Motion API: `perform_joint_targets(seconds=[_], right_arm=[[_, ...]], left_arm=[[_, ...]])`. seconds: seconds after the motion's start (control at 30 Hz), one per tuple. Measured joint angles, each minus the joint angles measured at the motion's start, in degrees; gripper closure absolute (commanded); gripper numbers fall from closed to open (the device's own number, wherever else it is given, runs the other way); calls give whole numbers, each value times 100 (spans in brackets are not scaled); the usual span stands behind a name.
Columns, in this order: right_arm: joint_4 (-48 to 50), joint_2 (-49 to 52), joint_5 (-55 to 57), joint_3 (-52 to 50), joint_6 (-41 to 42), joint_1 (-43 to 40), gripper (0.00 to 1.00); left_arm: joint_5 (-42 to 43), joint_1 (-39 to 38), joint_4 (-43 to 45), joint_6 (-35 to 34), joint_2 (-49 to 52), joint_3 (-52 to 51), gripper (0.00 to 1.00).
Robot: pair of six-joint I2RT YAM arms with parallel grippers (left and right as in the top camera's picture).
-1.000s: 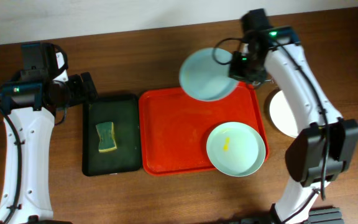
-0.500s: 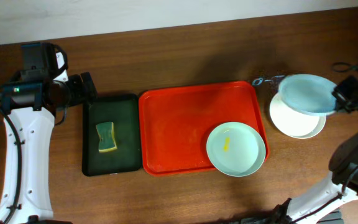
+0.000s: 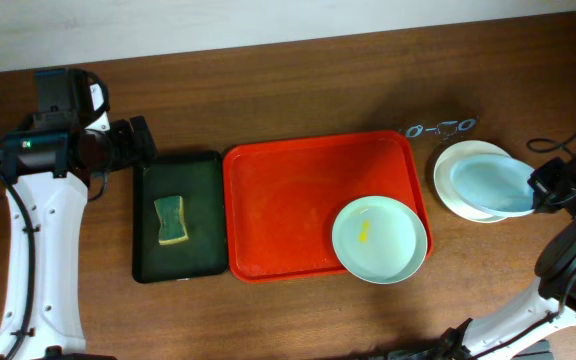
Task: Clean dirty plates on tray and stack at the side
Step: 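Carry the plate right and lower it onto the white plate, then open right gripper and raise it off the stacked plates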
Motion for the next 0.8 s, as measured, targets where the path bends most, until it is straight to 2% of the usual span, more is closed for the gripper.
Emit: perform_joint_targets(seconds=[0.03, 0.07, 0.1, 0.13, 0.43, 0.6, 0.7, 0.8], right_arm=[[120, -2, -74, -105, 0, 0, 95], [212, -2, -186, -216, 0, 0, 54], [240, -2, -232, -249, 0, 0, 17], [245, -2, -264, -256, 9, 0, 1], [-452, -236, -540, 15, -437, 162, 2], [-1346, -1620, -732, 173, -645, 1027, 2], [-1838, -1687, -866, 184, -765, 1672, 1], [-1928, -1687, -863, 184, -968, 2354, 0]], left_arm=[[0, 0, 0, 0, 0, 0, 1], [0, 0, -2, 0, 0, 0, 1], [0, 0, -2, 0, 0, 0, 1], [0, 0, -2, 0, 0, 0, 1], [2, 0, -2, 0, 0, 0, 1], [0, 0, -2, 0, 0, 0, 1], [0, 0, -2, 0, 0, 0, 1], [2, 0, -2, 0, 0, 0, 1]])
